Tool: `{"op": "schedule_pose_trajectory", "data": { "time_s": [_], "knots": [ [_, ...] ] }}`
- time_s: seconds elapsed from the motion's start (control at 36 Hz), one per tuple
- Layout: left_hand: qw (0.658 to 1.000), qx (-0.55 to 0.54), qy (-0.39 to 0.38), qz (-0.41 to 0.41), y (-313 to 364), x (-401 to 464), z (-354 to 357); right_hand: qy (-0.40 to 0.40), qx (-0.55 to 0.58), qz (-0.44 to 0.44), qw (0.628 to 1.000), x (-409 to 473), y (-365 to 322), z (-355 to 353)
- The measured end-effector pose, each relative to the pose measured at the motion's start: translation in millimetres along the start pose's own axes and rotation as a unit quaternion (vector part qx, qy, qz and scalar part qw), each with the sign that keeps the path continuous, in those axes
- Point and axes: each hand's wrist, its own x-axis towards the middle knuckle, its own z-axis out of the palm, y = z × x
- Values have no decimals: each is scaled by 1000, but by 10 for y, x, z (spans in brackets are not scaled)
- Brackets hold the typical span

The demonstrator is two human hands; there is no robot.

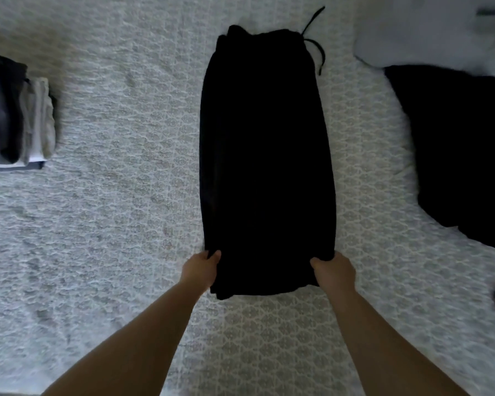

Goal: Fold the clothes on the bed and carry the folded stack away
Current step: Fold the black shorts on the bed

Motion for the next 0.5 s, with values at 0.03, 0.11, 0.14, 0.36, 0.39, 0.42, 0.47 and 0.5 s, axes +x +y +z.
{"op": "schedule_pose_trajectory", "data": {
  "time_s": [0.03, 0.11, 0.14, 0.36, 0.39, 0.42, 0.47, 0.5],
  "knots": [
    [998, 44, 45, 17, -36, 13, 19, -6, -20, 10, 1000, 20, 22, 32],
    [974, 121, 177, 78, -58, -29, 51, 10, -46, 9, 999, 57, 72, 89],
    [965, 134, 201, 99, -41, -54, 59, 26, -45, 1, 999, 47, 75, 91],
    [979, -28, 163, 118, 586, -262, -131, -75, 53, 14, 996, 41, -350, -284],
    [981, -39, 155, 109, 727, -265, -209, -106, 102, 33, 989, 44, -464, -365],
    [984, -59, 137, 96, 881, -271, -299, -134, 162, 54, 976, 20, -604, -447],
    [985, -109, 102, 88, 1196, -327, -493, -166, 245, 64, 953, -33, -917, -599],
    [981, -124, 105, 106, 1351, -377, -591, -170, 265, 48, 948, -59, -1077, -676]
  ]
}}
